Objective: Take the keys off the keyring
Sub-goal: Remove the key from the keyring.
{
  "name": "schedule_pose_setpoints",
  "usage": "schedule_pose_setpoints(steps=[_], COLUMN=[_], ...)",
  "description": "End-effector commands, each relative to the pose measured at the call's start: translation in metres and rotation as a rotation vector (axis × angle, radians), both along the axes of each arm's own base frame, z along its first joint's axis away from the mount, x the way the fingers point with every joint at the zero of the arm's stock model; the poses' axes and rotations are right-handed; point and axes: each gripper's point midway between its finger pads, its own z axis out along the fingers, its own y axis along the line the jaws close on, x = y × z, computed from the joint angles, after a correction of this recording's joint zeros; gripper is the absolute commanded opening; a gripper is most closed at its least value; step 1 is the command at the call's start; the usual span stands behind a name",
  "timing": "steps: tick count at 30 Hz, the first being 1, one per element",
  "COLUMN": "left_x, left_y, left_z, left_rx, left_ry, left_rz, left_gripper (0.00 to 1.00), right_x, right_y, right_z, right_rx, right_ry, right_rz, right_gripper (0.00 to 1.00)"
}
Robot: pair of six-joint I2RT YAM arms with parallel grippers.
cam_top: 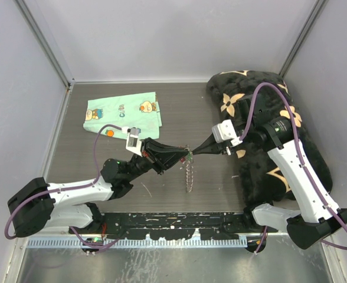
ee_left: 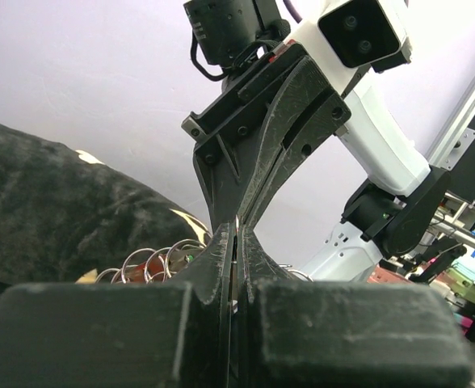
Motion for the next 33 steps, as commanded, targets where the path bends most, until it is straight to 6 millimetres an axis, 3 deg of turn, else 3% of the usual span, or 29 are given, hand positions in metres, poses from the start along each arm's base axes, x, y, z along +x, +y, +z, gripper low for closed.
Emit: schedule_pose_setpoints(steps=[1,5,19,33], left_x=[-0.004,-0.003,-0.003,-0.002], left_y=[0.016,0.015,0.017,0.018], left_z=[0.051,0.05,0.051,0.046], left_rx=[-0.172,-0.171,-0.175,-0.167], left_ry=[-0.062,-0.056,-0.061,-0.057], left_rz=[0.024,0.03,0.043,0.048], left_gripper=[0.0,0.0,0.0,0.0], right_x=[-0.01,-0.013,-0.014,0.001], right_y=[0.0,-0.001,-0.004,0.003], right_z=[0.005,0.002,0.0,0.022], right_rx=[0.025,0.023,0.002,0.007], right_ry=[-0.024,-0.026,-0.024,0.164], right_rz=[0.032,0.042,0.021,-0.1], right_gripper=[0.09,0.16,0.19,0.31])
